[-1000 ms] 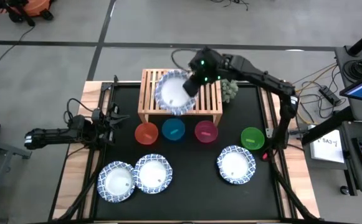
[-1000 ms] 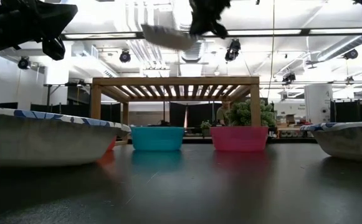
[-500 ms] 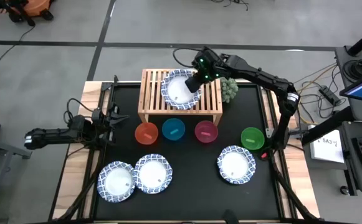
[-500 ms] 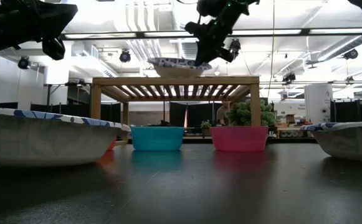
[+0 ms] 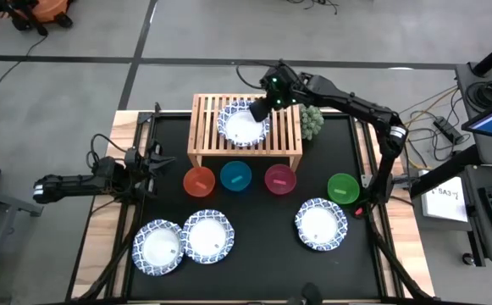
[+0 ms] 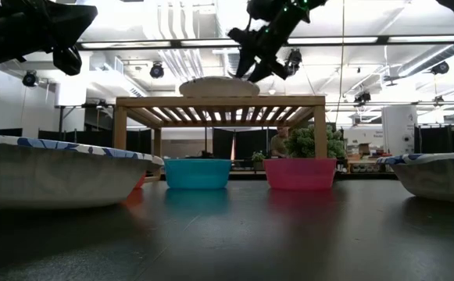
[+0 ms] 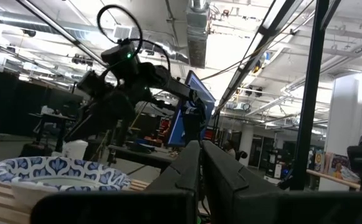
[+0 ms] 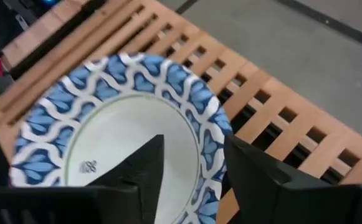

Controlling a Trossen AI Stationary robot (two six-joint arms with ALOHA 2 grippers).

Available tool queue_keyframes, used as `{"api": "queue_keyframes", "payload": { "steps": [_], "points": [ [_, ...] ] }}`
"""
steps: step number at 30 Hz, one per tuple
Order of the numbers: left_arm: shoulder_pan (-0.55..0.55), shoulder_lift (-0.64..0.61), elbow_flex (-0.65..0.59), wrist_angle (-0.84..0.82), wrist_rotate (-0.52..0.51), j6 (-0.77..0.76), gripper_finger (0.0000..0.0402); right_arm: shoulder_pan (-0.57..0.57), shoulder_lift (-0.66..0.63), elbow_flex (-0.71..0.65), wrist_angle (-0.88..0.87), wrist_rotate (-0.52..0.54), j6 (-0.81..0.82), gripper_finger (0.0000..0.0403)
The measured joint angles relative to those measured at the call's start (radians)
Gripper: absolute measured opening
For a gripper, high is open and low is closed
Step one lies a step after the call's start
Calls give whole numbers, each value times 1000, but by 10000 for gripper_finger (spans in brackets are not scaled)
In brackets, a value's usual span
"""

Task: Place and stack bowls onto a shelf
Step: Put the white bowl on the shelf

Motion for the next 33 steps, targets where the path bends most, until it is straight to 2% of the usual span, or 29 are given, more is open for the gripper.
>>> {"api": "queue_keyframes", "payload": {
  "steps": [4,7,12,15,17,29,33],
  "points": [
    [0,0,0,-1,0,0,0,0,-8,65,-93,0,-19,166],
    [0,0,0,-1,0,0,0,9,-11,106,-204,5,-46,150],
    [0,0,0,-1,0,0,0,50,-13,94,-349,115,-85,80],
    [0,0,0,-2,0,0,0,77,-13,56,-372,177,-88,28],
    [0,0,0,-2,0,0,0,91,-12,31,-374,182,-88,15],
    [0,0,0,-3,0,0,0,139,-9,-102,-104,171,-87,12],
    [0,0,0,-3,0,0,0,145,-9,-125,4,124,-85,12]
  ]
}}
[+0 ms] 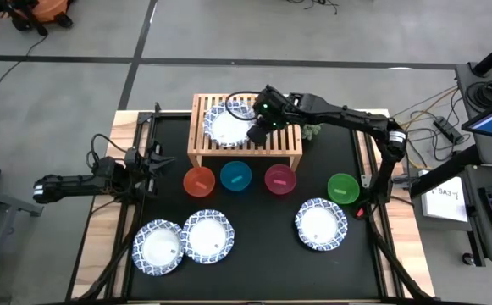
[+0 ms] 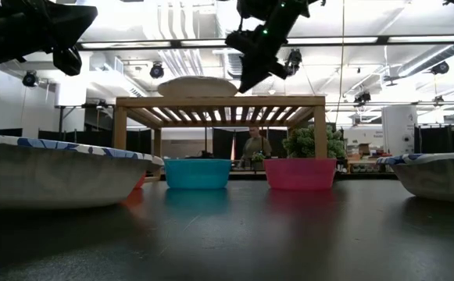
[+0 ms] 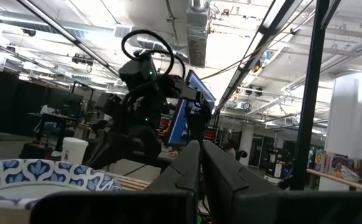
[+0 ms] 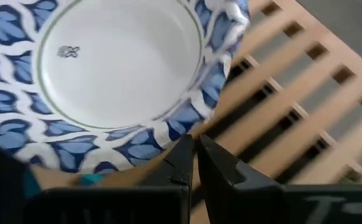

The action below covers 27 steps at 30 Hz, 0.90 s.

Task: Place and stack bowls onto a shelf
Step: Put the white bowl on the shelf, then put the orange bowl on the shelf

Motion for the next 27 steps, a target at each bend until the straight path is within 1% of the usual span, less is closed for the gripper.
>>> {"api": "queue_keyframes", "payload": {
  "steps": [5,13,18,21,24,27],
  "points": [
    [0,0,0,0,0,0,0,6,0,-35,128,-22,9,12],
    [0,0,0,0,0,0,0,9,0,-97,258,-30,-4,12],
    [0,0,0,0,0,0,0,10,-1,-95,256,-31,-37,12],
    [0,0,0,0,0,0,0,13,-21,-93,219,-29,-66,12],
    [0,0,0,0,0,-14,0,26,-65,-101,170,-27,-100,12],
    [0,4,0,-1,2,-58,0,63,-133,-158,159,-26,-147,12]
  ]
}}
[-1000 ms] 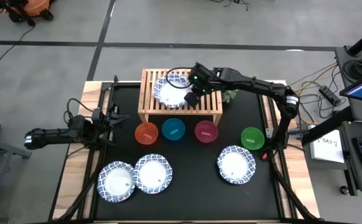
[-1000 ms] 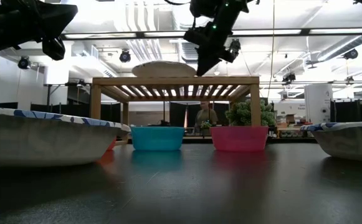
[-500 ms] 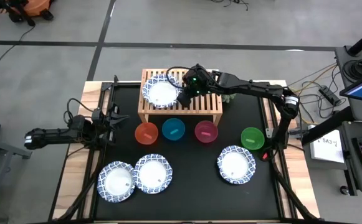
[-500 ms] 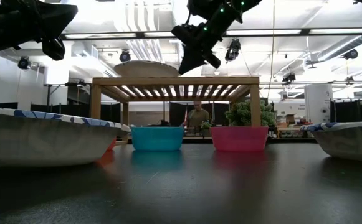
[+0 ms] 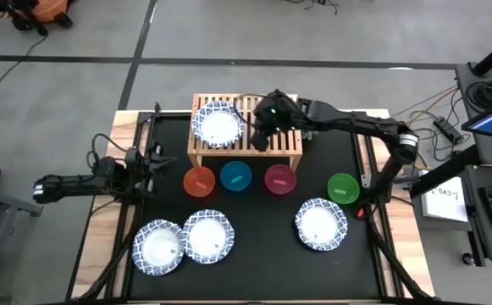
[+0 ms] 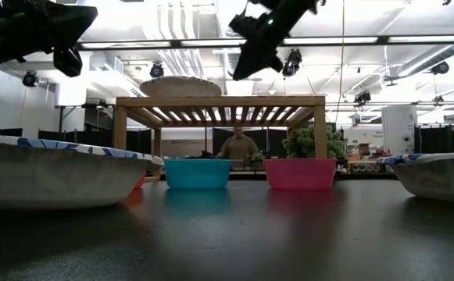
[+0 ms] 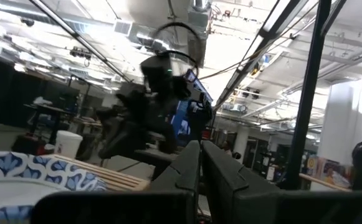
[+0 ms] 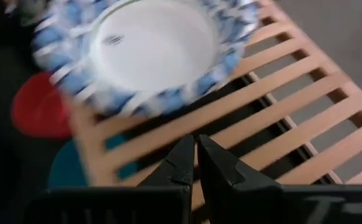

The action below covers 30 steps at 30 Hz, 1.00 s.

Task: Place and stack bowls onto a shelf
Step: Put the orange bowl on the shelf

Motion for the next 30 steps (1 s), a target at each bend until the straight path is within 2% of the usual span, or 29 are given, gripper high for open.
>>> {"api": "queue_keyframes", "payload": {
  "steps": [4,9,16,19,24,30],
  "points": [
    [-1,10,0,-1,33,-75,0,79,-134,-149,76,-1,-88,12],
    [-29,48,0,36,94,-210,0,191,-315,-422,287,-6,-157,12],
    [-103,190,0,401,95,-187,0,269,-492,-724,588,-6,-198,12],
    [-138,276,0,491,82,-172,0,274,-550,-804,645,-6,-204,13],
    [-201,444,53,513,-31,-152,0,273,-610,-884,714,-30,-213,13],
    [-244,629,199,429,31,-201,0,273,-630,-905,714,-32,-228,13]
  ]
}}
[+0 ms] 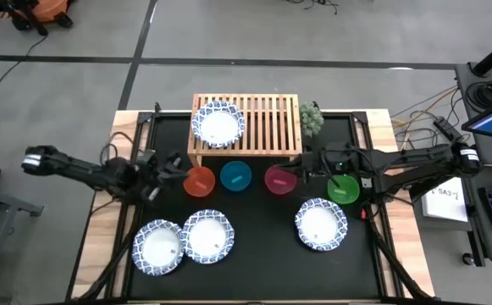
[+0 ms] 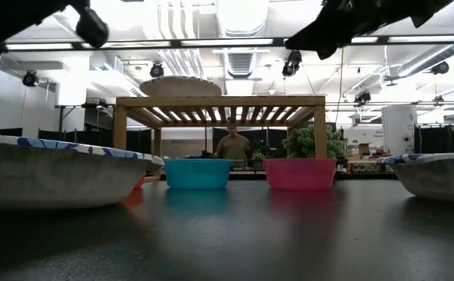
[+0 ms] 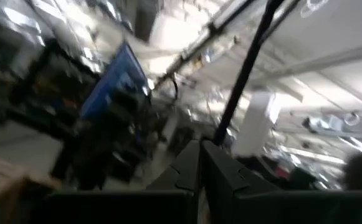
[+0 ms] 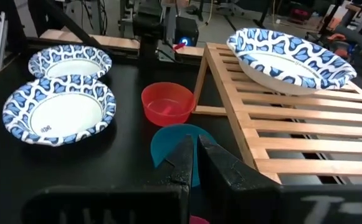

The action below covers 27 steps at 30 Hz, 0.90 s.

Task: Place and stack bowls onto a shelf
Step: Put the orange bowl on the shelf

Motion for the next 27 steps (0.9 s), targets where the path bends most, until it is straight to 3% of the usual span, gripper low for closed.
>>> {"api": "queue_keyframes", "payload": {
  "steps": [7,15,20,27],
  "points": [
    [-67,141,226,-459,34,-189,0,0,4,-1,-4,-80,-3,13],
    [-168,310,522,-1067,-104,-308,0,0,5,-2,-7,-96,-4,13],
    [-203,432,656,-1279,-136,-346,0,0,5,-2,-23,-97,-3,13],
    [-227,590,753,-1478,-132,-439,0,0,5,-2,-74,-97,6,13]
  ]
}}
